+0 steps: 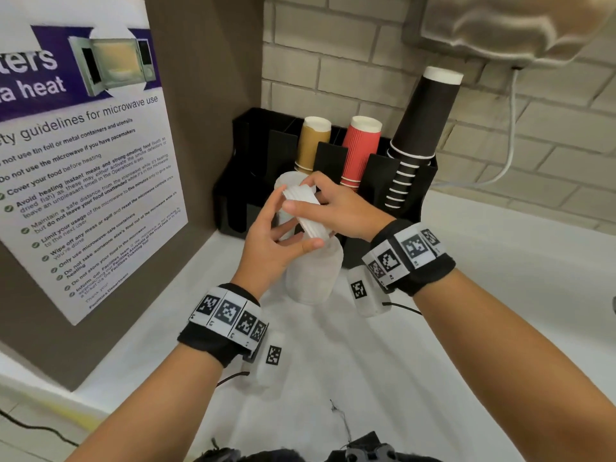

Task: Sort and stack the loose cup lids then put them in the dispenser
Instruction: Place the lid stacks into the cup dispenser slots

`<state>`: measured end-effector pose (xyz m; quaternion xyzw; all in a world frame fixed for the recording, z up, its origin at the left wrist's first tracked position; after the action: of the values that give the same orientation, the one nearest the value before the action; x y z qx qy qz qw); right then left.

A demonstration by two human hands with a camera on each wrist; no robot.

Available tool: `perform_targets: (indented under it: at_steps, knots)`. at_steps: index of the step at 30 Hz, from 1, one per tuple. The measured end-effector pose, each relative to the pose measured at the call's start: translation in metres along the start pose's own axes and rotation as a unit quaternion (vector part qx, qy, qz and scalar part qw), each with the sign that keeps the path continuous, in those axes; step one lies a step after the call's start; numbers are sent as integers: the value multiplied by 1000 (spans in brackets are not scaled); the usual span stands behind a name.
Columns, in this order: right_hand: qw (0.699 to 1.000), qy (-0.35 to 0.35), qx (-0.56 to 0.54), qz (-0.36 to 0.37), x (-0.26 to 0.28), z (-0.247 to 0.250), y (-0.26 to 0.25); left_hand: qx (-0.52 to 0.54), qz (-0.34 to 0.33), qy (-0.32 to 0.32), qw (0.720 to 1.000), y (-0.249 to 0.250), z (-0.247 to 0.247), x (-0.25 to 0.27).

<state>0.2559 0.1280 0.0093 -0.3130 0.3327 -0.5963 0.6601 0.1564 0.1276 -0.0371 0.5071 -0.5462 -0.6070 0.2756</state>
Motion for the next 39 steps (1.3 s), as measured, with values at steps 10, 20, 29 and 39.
perform_targets:
  at_steps: [10,20,29,39]
  knots:
    - [993,-65,-95,25,18,11,-4,-23,4,-38,999,13,-2,-9]
    - [996,-43,-69,21,20,19,-2,-13,17,-56,998,11,-13,-8]
    - [995,62,-37,72,19,61,-12,-22,-7,-58,998,21,-16,-18]
    - [943,182,261,-96,21,145,89,-47,-17,29,998,15,38,-9]
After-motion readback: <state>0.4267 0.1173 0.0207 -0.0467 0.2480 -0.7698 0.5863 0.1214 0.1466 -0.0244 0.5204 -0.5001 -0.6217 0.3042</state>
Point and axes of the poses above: each hand's wrist, its own x-axis away from the middle knuckle, its own z-axis out of the back of the hand, y = z × x, the point moved 10 cm from there along -x, towards the middle knuckle, and after that the axes turned 4 degrees about y, right-handed, at the moved point
